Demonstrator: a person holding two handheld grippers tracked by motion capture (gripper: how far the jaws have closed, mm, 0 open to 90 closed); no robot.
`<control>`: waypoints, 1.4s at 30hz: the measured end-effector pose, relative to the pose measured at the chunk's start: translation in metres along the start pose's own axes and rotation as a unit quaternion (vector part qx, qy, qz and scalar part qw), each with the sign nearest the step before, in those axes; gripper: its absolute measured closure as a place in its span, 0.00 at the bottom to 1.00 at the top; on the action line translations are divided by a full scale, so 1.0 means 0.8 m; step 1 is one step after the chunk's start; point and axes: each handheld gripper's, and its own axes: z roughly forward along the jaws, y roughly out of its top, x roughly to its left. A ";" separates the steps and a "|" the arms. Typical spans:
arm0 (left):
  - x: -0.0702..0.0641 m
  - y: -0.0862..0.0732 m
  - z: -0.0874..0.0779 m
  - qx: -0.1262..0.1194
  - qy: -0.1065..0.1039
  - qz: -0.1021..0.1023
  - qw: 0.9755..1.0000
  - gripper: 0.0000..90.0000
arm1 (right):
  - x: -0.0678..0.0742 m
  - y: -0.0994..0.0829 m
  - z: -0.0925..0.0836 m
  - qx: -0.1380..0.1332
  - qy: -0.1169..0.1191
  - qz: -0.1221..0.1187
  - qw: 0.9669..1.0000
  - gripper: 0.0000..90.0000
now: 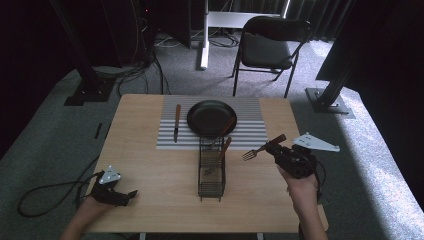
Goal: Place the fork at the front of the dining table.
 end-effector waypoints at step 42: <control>0.000 0.000 0.000 0.000 0.000 0.000 1.000 0.00 | -0.088 0.003 0.180 0.117 -0.128 0.012 0.985 0.90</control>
